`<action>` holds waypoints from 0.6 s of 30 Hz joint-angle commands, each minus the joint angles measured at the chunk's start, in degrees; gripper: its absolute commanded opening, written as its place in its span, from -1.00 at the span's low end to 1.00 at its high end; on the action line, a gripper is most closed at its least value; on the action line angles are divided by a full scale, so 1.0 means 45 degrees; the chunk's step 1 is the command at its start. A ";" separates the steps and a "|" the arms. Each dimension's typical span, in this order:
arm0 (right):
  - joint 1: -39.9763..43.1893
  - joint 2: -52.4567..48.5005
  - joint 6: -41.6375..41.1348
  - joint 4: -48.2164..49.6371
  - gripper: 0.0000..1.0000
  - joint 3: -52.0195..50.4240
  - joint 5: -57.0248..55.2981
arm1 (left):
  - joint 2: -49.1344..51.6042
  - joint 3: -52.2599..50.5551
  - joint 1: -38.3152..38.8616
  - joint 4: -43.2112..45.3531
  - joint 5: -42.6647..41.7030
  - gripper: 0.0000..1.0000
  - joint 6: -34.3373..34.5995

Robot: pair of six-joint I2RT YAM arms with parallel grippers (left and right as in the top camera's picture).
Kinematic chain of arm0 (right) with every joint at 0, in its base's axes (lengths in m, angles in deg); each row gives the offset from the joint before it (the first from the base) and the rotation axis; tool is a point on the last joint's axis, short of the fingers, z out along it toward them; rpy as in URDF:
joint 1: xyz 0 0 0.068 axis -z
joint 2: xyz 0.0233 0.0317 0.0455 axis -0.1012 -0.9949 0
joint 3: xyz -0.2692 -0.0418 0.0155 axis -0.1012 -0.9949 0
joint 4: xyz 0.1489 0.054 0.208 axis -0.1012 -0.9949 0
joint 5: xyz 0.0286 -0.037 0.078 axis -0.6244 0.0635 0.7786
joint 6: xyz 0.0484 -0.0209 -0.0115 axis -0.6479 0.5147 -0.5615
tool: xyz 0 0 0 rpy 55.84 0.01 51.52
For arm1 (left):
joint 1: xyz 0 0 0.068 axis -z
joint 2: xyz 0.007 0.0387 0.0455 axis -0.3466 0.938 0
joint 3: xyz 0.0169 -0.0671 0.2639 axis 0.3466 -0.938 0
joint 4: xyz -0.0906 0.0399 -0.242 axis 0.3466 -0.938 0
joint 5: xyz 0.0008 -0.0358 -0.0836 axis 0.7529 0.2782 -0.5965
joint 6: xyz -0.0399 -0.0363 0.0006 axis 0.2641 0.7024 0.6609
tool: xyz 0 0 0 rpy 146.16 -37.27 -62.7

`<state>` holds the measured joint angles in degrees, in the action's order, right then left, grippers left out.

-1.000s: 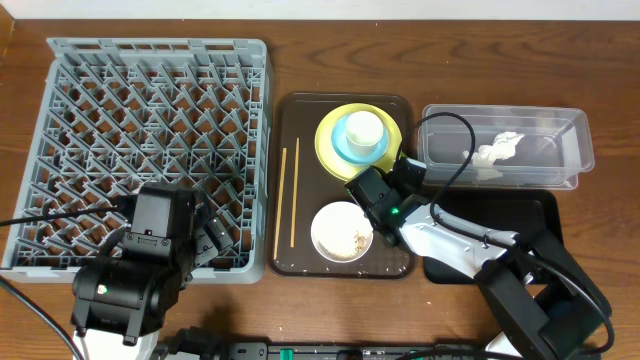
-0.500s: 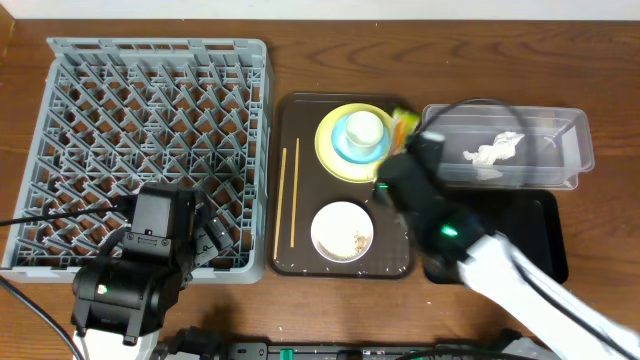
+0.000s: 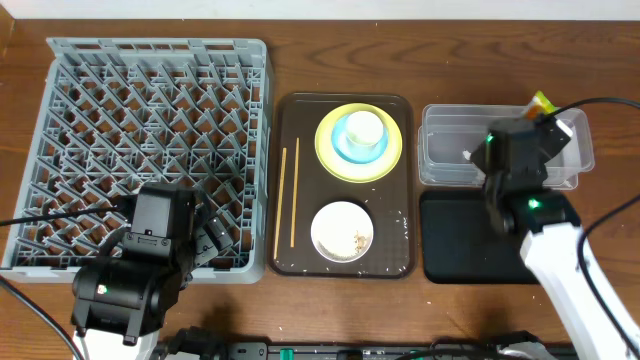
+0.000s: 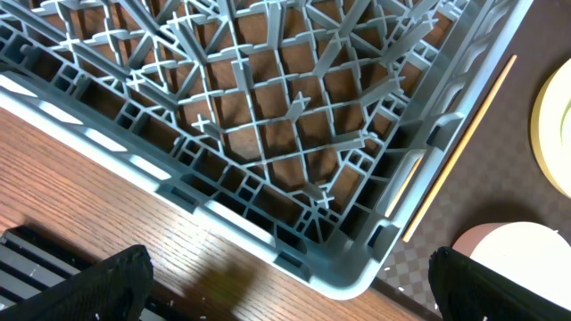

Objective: Sort waste into correct bins and load items into the dishwasher
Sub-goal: 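Drop the snack wrapper into the clear plastic bin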

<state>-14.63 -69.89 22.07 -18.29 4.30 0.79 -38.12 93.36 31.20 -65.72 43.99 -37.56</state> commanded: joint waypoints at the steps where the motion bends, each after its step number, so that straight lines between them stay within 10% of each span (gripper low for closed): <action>1: 0.0884 -0.1292 -0.1282 0.0670 -0.98 -0.0112 0.1375 | -0.0024 0.0078 -0.0053 -0.0063 0.0204 1.00 -0.0073; 4: 0.1195 -0.2045 -0.1700 0.1078 -0.94 -0.0112 0.1821 | -0.0024 0.0078 -0.0053 -0.0063 0.0204 1.00 -0.0073; 9: 0.1292 -0.2069 -0.0874 0.1209 -0.03 -0.0107 0.1821 | -0.0024 0.0078 -0.0053 -0.0063 0.0204 1.00 -0.0073; 18: 0.1219 0.1229 0.5076 0.1156 0.18 0.0005 0.7038 | -0.0024 0.0078 -0.0053 -0.0063 0.0204 1.00 -0.0073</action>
<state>-9.36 -69.96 31.99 -12.94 3.90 17.79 -38.14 93.36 31.20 -65.74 43.99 -37.56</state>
